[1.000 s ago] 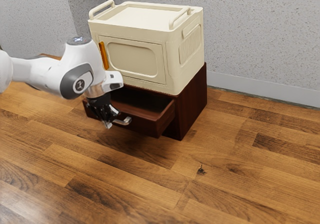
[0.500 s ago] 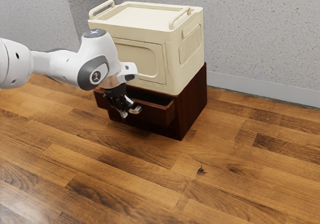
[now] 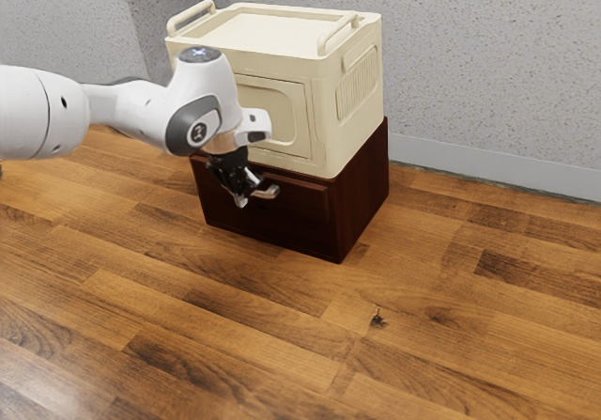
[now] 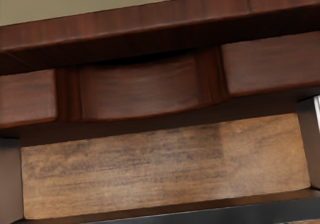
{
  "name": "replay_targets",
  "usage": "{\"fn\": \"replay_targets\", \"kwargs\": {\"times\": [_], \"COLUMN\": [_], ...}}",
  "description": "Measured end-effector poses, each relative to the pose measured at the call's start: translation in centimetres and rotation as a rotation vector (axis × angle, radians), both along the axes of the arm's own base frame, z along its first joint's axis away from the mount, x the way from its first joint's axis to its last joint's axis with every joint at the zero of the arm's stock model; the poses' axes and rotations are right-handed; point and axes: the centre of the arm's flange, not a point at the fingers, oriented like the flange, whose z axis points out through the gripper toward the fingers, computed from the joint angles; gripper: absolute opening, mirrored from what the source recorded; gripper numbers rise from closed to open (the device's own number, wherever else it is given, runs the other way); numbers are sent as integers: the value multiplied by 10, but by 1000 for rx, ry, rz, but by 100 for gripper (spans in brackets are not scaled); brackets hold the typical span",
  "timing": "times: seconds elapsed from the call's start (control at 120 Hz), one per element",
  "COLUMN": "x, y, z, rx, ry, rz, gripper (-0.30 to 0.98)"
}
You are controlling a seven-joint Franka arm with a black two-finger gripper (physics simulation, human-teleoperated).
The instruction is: Push the drawer handle with one arm to close the drawer
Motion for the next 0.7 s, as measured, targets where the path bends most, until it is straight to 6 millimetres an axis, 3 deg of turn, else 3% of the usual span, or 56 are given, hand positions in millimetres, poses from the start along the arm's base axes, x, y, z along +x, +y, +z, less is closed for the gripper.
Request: {"fn": "replay_targets", "kwargs": {"times": [0.142, 0.392, 0.442, 0.567, 0.633, 0.7], "x": [8, 9, -9, -108, -149, -167], "y": [2, 5, 3, -3, -5, -1], "z": [-6, 7, 18, 69, 89, 100], "rx": [9, 42, 47, 79, 72, 44], "ry": [10, 23, 36, 37, 21, 30], "rz": [-6, -54, -44, -2, 32, 86], "gripper": [-10, -10, -10, -7, 8, 23]}}
